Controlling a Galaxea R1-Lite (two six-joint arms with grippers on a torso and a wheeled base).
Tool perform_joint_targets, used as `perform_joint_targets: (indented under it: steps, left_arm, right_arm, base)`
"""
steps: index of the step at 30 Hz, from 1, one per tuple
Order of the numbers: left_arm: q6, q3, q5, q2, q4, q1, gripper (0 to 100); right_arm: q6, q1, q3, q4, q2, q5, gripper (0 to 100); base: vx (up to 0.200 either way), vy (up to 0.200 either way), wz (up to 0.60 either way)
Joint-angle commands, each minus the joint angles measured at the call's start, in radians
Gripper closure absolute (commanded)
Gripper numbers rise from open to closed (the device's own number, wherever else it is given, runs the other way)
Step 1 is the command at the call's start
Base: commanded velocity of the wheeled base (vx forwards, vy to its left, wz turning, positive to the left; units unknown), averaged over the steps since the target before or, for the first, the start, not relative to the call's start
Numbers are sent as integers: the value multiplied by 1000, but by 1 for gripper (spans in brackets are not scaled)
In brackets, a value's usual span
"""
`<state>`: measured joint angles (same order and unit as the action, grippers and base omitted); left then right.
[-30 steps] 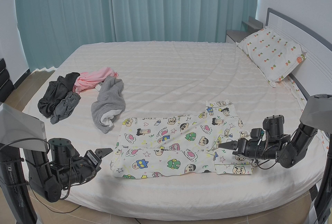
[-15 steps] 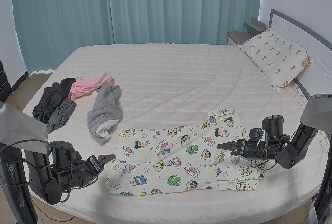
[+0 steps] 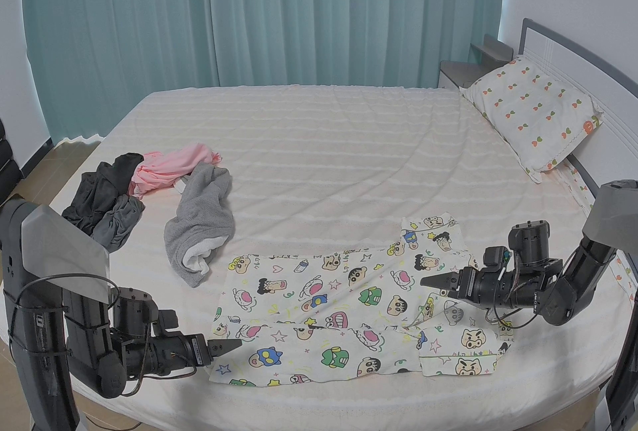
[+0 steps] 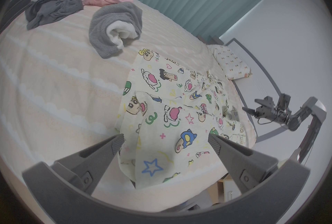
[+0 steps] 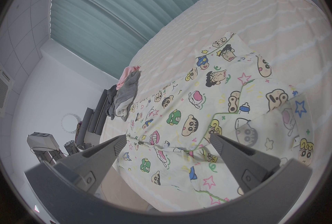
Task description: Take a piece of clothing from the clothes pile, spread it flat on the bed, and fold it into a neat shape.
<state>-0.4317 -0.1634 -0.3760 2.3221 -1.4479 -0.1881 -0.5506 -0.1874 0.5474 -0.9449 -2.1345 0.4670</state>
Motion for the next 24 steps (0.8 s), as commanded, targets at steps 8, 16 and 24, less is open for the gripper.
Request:
perform_joint_targets:
  steps: [8, 16, 24]
  left_arm:
    - [4, -156, 5, 49, 127, -62, 0]
    - [4, -248, 46, 49, 247, -68, 0]
    - [2, -246, 49, 46, 256, -59, 0]
  right_arm:
    - [-2, 88, -77, -109, -19, 87, 0]
    - [0, 80, -100, -167, -36, 87, 0]
    - [0, 82, -100, -167, -38, 88, 0]
  base:
    - [0, 0, 0]
    - [0, 0, 0]
    - [0, 0, 0]
